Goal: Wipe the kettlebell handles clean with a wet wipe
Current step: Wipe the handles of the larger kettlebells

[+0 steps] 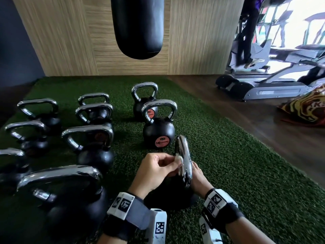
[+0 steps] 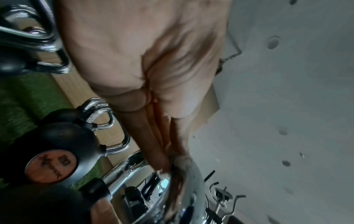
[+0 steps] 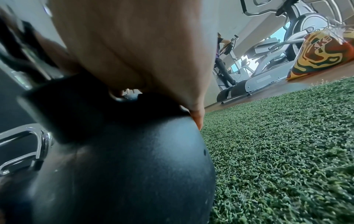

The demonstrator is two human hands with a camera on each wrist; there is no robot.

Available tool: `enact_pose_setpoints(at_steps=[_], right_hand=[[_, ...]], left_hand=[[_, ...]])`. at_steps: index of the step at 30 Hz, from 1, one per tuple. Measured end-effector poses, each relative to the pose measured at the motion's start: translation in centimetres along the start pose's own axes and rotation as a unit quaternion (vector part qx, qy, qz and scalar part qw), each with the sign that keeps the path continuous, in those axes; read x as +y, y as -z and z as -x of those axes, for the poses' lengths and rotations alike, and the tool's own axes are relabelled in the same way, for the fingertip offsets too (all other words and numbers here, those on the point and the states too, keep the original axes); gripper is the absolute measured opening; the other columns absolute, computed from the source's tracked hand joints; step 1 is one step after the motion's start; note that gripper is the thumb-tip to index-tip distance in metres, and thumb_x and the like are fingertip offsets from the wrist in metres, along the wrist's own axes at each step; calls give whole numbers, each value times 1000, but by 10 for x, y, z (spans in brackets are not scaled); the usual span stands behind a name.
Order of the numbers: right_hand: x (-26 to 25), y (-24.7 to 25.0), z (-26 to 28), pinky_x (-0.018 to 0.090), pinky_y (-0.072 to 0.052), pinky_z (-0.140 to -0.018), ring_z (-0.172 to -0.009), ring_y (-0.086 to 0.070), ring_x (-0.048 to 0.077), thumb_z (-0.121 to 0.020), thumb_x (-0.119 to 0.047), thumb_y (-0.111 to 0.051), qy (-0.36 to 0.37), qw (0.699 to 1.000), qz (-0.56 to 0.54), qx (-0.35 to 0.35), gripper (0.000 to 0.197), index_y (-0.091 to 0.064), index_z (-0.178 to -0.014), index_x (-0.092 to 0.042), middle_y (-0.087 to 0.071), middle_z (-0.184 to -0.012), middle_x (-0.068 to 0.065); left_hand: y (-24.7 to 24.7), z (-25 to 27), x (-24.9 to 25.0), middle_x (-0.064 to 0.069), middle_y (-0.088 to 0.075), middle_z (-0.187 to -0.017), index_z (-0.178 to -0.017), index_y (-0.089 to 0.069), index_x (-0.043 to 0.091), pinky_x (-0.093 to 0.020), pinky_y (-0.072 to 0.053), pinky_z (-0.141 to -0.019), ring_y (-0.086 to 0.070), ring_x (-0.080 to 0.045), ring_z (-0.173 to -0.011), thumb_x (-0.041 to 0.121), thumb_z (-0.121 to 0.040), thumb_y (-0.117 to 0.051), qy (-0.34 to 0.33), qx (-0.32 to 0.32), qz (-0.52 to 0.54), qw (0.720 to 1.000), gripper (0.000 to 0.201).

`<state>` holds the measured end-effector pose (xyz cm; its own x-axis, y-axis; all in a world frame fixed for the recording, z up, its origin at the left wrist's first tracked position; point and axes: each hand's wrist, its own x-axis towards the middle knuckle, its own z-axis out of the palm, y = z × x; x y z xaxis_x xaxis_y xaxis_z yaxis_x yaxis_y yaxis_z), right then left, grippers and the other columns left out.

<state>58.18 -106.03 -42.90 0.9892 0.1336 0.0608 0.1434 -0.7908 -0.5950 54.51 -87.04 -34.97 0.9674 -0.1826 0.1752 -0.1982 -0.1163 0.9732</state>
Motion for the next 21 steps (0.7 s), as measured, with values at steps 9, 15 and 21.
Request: enact_pose_setpoints(at_steps=[9, 15, 21], right_hand=[[2, -3, -2, 36, -28, -118, -144, -35, 24, -100, -24, -59, -24, 999, -37, 6, 56, -40, -150, -8, -41, -153, 12], [2, -6, -4, 41, -30, -117, -138, -42, 25, -97, -28, -63, -70, 992, -102, 16, 50, -51, -143, -11, -48, -146, 9], [-5, 0, -1, 41, -33, -116, -136, -45, 26, -97, -28, -63, -86, 990, -116, 6, 49, -52, -142, -11, -49, -145, 9]], left_hand=[[11, 11, -6, 13, -80, -86, -94, -83, 24, -22, -59, -79, -77, -7, -83, 36, -76, -89, 4, -99, -104, 990, 22], [4, 23, -29, 24, -77, -86, -91, -81, 40, -12, -55, -79, -74, 5, -83, 40, -71, -90, 0, -86, -148, 985, 21], [0, 25, -38, 30, -76, -91, -95, -80, 44, -8, -51, -85, -71, 9, -88, 34, -77, -88, -13, -62, -160, 985, 23]])
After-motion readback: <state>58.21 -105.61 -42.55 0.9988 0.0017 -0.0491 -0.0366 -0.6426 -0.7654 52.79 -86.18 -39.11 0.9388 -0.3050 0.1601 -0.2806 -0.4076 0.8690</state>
